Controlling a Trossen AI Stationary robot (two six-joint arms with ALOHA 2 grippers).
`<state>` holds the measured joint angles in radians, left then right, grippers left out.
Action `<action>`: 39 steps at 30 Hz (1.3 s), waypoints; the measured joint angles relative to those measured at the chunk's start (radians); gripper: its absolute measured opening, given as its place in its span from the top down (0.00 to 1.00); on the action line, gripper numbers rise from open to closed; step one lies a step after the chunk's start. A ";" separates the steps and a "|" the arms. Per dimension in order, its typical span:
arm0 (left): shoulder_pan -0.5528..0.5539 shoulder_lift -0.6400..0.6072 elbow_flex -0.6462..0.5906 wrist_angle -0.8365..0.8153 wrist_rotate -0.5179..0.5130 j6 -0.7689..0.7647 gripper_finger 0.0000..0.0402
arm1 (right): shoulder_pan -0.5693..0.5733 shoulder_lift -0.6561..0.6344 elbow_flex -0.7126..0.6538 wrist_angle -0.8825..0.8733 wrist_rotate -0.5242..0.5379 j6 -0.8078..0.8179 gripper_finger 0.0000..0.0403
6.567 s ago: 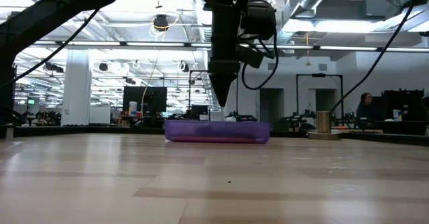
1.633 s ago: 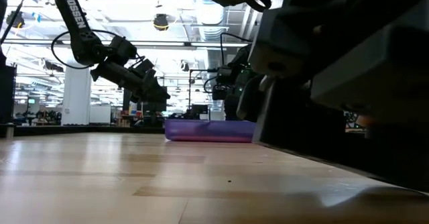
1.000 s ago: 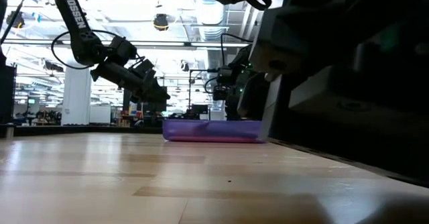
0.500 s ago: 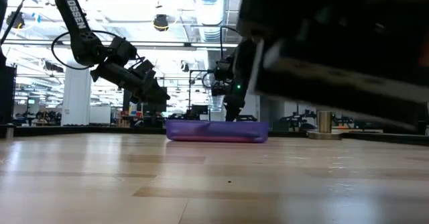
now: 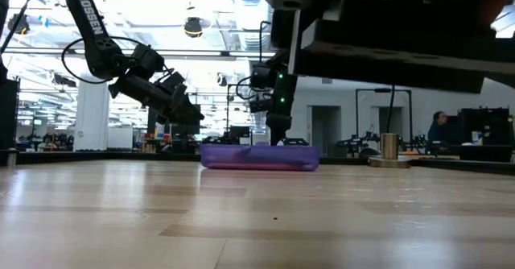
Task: Pick & place school supplies into a supply box
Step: Close the purple supply box
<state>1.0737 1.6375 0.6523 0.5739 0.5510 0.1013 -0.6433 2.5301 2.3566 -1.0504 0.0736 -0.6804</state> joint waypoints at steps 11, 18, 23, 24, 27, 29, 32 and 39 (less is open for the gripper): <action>-0.004 0.000 0.000 0.000 0.000 -0.006 0.40 | 0.031 -0.018 0.000 -0.013 0.121 0.027 1.00; -0.005 0.000 0.000 0.000 0.000 -0.010 0.40 | 0.055 -0.042 0.000 -0.051 0.128 0.045 1.00; -0.005 0.000 0.000 0.000 0.000 -0.010 0.40 | 0.067 -0.062 0.000 -0.066 0.138 0.052 1.00; -0.005 0.000 0.000 0.000 0.000 -0.011 0.40 | 0.067 -0.065 0.000 -0.072 0.138 0.052 1.00; -0.005 0.000 0.000 0.000 0.000 -0.011 0.40 | 0.067 -0.070 0.000 -0.068 0.138 0.055 1.00; -0.005 0.000 0.000 0.000 0.000 -0.011 0.40 | 0.067 -0.076 -0.001 -0.071 0.139 0.060 1.00; -0.005 0.000 0.000 0.000 0.000 -0.011 0.40 | 0.072 -0.081 0.000 -0.068 0.144 0.061 1.00; -0.005 0.000 0.000 0.000 0.000 -0.011 0.40 | 0.091 -0.080 0.000 -0.072 0.150 0.057 1.00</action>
<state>1.0687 1.6375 0.6523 0.5737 0.5507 0.0902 -0.5525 2.4496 2.3562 -1.1227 0.2240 -0.6238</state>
